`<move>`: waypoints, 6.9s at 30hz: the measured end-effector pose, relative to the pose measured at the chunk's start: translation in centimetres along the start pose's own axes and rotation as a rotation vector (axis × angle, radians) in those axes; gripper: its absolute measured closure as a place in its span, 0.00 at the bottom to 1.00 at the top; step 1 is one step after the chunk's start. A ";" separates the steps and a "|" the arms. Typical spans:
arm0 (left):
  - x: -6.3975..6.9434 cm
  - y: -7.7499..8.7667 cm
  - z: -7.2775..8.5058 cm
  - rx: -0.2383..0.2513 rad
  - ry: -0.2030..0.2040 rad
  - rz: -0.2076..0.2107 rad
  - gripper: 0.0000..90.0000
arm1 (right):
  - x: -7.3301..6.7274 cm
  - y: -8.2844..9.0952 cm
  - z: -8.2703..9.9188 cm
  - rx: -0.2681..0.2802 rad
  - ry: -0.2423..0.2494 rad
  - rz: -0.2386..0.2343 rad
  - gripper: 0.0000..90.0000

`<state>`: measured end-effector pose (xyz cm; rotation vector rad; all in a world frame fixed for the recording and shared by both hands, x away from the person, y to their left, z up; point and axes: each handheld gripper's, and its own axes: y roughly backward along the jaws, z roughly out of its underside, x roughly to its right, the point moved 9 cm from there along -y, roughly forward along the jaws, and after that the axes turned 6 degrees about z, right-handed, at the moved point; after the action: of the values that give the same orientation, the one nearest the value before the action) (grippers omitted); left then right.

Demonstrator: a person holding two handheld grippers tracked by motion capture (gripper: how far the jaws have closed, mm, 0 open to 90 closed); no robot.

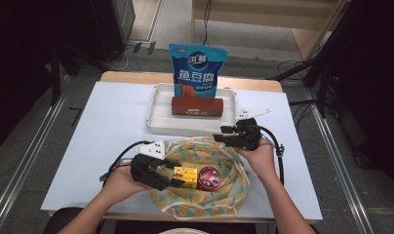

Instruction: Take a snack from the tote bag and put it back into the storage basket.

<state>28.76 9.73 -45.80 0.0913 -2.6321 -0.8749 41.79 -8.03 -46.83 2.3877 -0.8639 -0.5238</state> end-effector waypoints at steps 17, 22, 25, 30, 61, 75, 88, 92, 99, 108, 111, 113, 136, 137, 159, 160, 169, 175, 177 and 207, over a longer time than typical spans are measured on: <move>-1.1 -0.8 0.4 -0.015 0.002 -0.015 0.51 | 0.1 -0.1 0.0 0.002 -0.007 0.003 0.56; -1.2 -0.7 0.4 -0.026 -0.014 -0.035 0.54 | 0.2 0.1 -0.1 0.009 -0.017 -0.004 0.56; -1.4 -0.4 0.3 -0.026 0.006 -0.024 0.55 | 0.2 0.1 -0.1 0.010 -0.015 -0.005 0.56; -1.8 0.0 0.3 -0.023 0.029 -0.035 0.56 | 0.1 0.1 -0.1 0.008 -0.011 -0.007 0.56; -1.8 3.3 -1.8 0.051 0.041 -0.104 0.56 | -0.4 0.0 -0.3 0.015 0.010 -0.024 0.37; -2.2 3.7 -3.2 0.062 0.046 -0.103 0.56 | -1.1 0.3 -0.6 0.017 0.010 -0.026 0.37; -2.7 4.2 -4.8 0.054 0.041 -0.093 0.56 | -1.7 0.8 -0.2 0.012 0.011 -0.032 0.37; -2.8 4.4 -5.3 0.050 0.040 -0.092 0.56 | -1.7 0.9 0.1 0.006 0.007 -0.033 0.37; -3.0 4.9 -6.1 0.057 0.043 -0.090 0.56 | -2.0 0.9 0.6 -0.001 0.012 -0.033 0.37; -3.6 6.0 -6.8 0.062 0.053 -0.090 0.56 | -2.0 1.1 0.6 0.010 0.018 -0.040 0.37; -3.9 6.3 -6.9 0.068 0.060 -0.089 0.56 | -2.0 1.0 0.6 0.009 0.019 -0.038 0.37; -4.1 6.6 -7.1 0.069 0.059 -0.093 0.56 | -2.0 0.9 0.6 0.008 0.014 -0.039 0.37; -6.5 9.0 -8.5 0.100 0.083 -0.105 0.56 | -2.4 0.5 0.5 0.007 0.028 -0.046 0.37; -6.6 9.1 -8.6 0.097 0.075 -0.113 0.56 | -2.4 0.5 0.5 0.007 0.029 -0.046 0.37; -9.4 10.5 -8.7 0.124 0.078 -0.170 0.57 | -2.7 0.5 0.4 0.011 0.036 -0.058 0.37; -9.5 10.6 -8.6 0.123 0.078 -0.172 0.57 | -2.7 0.5 0.4 0.013 0.040 -0.057 0.37; -10.5 11.1 -8.5 0.141 0.101 -0.200 0.57 | -3.1 0.6 0.6 0.011 0.042 -0.060 0.37; -11.4 11.3 -8.4 0.151 0.110 -0.222 0.57 | -3.2 0.6 0.8 0.006 0.039 -0.058 0.37; -11.7 11.4 -8.3 0.151 0.114 -0.230 0.57 | -3.1 0.7 0.8 0.007 0.043 -0.058 0.37; -16.7 10.7 -7.3 0.157 0.133 -0.336 0.57 | -3.5 1.4 1.3 0.015 0.028 -0.050 0.37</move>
<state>47.53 17.10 -39.42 0.6248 -2.5952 -0.7307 37.98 -7.07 -46.39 2.4296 -0.8004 -0.5032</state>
